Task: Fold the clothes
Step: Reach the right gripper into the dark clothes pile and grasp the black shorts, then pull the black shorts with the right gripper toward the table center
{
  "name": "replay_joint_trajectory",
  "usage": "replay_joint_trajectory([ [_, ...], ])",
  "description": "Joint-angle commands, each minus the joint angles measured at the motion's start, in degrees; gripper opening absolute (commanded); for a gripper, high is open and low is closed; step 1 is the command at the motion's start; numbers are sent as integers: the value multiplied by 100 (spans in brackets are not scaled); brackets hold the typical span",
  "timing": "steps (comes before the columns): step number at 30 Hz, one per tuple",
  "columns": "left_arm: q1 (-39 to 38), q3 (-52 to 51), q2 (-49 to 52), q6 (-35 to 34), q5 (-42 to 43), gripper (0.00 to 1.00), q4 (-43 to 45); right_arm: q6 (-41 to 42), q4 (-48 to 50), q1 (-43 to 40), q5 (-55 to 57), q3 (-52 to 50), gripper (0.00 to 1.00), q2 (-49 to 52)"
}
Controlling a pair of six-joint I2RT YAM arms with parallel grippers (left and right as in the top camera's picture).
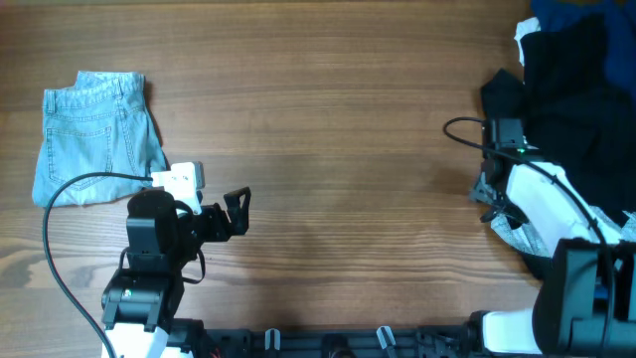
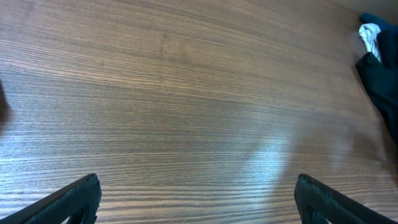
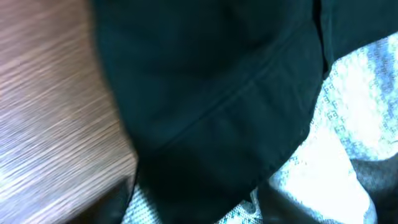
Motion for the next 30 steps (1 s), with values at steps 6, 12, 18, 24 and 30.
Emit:
replay_joint_trajectory([
  [6,48,109,0,-74,109,100,22,-640,258,-146,-907,74,4,153],
  [12,48,109,0,-74,109,100,85,-2081,522,-42,-3862,74,4,11],
  [18,48,109,0,-74,107,100,284,-2264,603,658,-6063,74,4,-638],
  [24,48,109,0,-72,107,100,411,-1266,1552,1720,-6210,74,4,-1725],
  [30,48,109,0,-72,109,100,520,-291,2852,2682,-5628,74,4,-2275],
])
